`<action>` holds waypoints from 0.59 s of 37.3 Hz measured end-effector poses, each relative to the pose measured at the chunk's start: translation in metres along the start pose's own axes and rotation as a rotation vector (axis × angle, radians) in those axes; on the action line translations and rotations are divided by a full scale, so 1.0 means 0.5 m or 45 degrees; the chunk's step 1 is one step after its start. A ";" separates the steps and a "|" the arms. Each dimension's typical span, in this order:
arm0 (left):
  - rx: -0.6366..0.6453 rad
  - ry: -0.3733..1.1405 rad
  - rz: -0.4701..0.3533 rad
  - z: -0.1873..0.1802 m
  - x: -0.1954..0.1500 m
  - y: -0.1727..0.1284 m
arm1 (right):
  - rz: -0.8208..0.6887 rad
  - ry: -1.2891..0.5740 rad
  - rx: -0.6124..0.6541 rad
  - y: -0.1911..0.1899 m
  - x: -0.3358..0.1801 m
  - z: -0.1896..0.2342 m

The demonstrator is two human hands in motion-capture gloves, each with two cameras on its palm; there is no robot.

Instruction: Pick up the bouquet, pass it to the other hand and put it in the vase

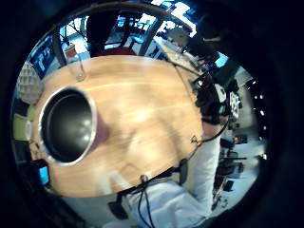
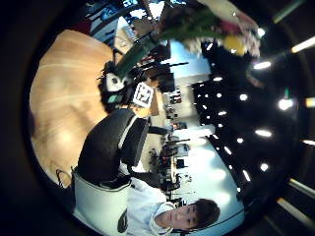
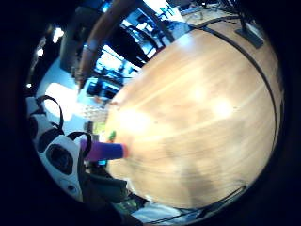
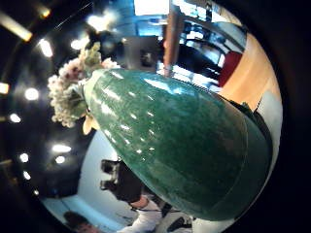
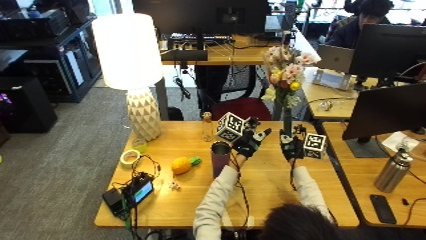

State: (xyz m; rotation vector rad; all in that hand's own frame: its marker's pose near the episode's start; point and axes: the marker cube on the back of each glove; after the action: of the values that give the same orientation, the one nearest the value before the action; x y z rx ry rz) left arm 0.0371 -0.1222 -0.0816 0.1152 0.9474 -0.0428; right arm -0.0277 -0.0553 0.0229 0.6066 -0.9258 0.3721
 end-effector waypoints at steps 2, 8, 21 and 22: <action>0.050 0.064 0.001 0.005 0.013 -0.014 | 0.010 -0.077 0.006 0.003 -0.018 0.004; 0.239 0.272 0.054 0.034 0.056 -0.059 | -0.148 -0.309 -0.032 0.022 -0.040 0.050; 0.418 0.405 0.240 0.104 0.098 -0.064 | -0.529 -0.450 -0.160 0.177 -0.086 0.135; 0.466 0.387 0.239 0.102 0.095 -0.062 | -0.560 -0.373 -0.138 0.174 -0.068 0.144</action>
State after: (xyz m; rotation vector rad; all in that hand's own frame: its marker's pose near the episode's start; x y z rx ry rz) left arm 0.1034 -0.1582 -0.0932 0.5611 1.2210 -0.0249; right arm -0.1391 -0.0348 0.0554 0.7561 -1.0516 -0.1655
